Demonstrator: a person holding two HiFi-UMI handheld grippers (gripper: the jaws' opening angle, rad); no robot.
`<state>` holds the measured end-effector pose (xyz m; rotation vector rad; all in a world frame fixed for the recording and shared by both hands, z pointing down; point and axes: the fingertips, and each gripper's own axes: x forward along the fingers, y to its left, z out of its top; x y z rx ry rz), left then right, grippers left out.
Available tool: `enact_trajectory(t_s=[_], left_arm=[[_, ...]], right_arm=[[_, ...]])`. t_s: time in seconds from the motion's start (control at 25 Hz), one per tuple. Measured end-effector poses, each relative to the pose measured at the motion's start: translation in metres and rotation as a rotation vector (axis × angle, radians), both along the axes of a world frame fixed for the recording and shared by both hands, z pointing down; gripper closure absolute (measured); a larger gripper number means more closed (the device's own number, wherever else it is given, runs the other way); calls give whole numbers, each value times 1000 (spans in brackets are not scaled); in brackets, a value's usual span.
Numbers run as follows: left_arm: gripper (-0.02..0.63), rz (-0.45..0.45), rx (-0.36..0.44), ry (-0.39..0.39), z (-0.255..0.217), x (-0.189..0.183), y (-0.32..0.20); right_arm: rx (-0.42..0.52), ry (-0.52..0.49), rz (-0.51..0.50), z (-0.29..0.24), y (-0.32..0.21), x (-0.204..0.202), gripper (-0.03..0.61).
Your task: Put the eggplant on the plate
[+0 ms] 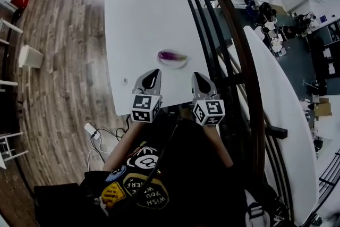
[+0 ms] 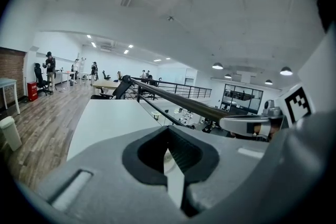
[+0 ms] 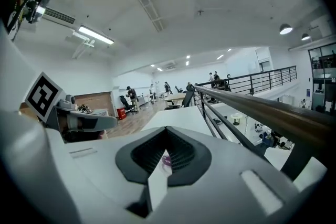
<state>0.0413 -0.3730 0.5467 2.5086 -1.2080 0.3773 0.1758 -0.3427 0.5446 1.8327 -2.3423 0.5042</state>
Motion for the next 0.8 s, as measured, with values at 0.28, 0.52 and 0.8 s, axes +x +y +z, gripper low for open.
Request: enact_trajectory(t_s=[0.28, 0.52, 0.8], left_arm=[[609, -27, -13, 8, 3, -7, -2], [609, -27, -12, 14, 0, -8, -5], [609, -18, -15, 11, 2, -2, -2]], right_arm=[[-18, 18, -57, 6, -1, -13, 577], [-7, 20, -70, -1, -9, -17, 577], [-11, 29, -88, 4, -5, -18, 577]])
